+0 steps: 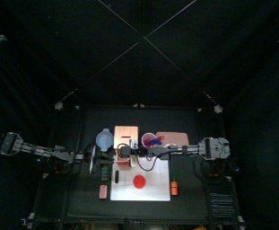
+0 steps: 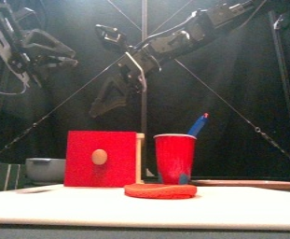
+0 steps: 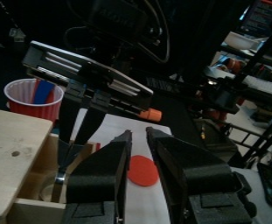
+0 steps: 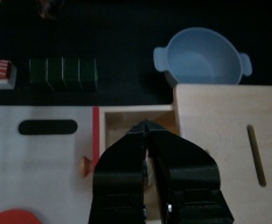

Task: Get the cutter from the drawer then cut the dough then place the extra dough in the bowl
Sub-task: Place the cutter on the board

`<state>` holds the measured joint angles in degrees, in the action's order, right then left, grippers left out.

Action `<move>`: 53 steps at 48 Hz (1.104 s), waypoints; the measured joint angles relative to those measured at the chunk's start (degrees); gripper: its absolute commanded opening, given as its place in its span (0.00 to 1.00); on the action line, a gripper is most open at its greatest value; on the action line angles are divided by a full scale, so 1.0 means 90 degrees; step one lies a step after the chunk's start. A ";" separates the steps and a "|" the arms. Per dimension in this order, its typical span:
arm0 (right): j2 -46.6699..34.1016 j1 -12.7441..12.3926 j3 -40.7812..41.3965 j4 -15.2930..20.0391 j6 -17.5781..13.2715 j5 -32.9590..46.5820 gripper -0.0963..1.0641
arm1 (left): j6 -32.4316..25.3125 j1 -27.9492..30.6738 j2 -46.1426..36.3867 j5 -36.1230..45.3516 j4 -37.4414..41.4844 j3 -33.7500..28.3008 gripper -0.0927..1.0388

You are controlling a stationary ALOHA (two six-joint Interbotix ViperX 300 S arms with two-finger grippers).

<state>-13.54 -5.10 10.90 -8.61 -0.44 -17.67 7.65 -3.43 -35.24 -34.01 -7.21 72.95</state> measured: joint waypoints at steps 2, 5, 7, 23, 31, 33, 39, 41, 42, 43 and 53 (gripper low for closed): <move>0.0000 0.0000 -0.0010 0.0039 0.0000 -0.0156 0.58 | -0.0020 0.0010 -0.0010 0.0000 0.0000 0.0000 0.66; 0.0000 0.0000 -0.0029 0.0107 -0.0010 -0.0283 0.68 | -0.0020 0.0029 -0.0010 0.0000 0.0000 0.0010 0.66; 0.0000 -0.0010 -0.0039 0.0137 -0.0029 -0.0303 0.72 | -0.0020 0.0029 -0.0010 0.0010 0.0010 0.0010 0.66; -0.0166 -0.0107 -0.0166 0.0156 0.0029 -0.0576 0.77 | -0.0020 0.0078 -0.0010 0.0000 0.0156 0.0039 0.66; -0.0342 -0.0244 -0.0166 0.0107 0.0078 -0.0615 0.77 | -0.0020 0.0078 -0.0020 0.0000 0.0166 0.0049 0.66; -0.0381 -0.0244 -0.0166 0.0107 0.0020 -0.0605 0.77 | -0.0020 0.0078 -0.0020 0.0000 0.0166 0.0049 0.66; -0.0469 -0.0234 -0.0166 0.0088 0.0088 -0.0605 0.77 | -0.0020 0.0078 -0.0020 0.0000 0.0166 0.0068 0.66; -0.0498 -0.0234 -0.0166 0.0088 0.0098 -0.0605 0.76 | -0.0020 0.0078 -0.0020 0.0000 0.0166 0.0088 0.66; -0.0508 -0.0234 -0.0166 0.0078 0.0098 -0.0605 0.76 | -0.0020 0.0078 -0.0020 0.0000 0.0166 0.0088 0.66; -0.0518 -0.0234 -0.0166 0.0078 0.0098 -0.0615 0.76 | -0.0020 0.0098 -0.0010 0.0000 0.0166 0.0098 0.66; -0.0527 -0.0234 -0.0166 0.0039 0.0117 -0.0615 0.75 | -0.0020 0.0186 -0.0020 0.0000 0.0137 0.0127 0.66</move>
<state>-18.28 -7.21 9.40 -8.26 0.62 -23.20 7.47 -1.76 -35.42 -34.01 -5.98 74.09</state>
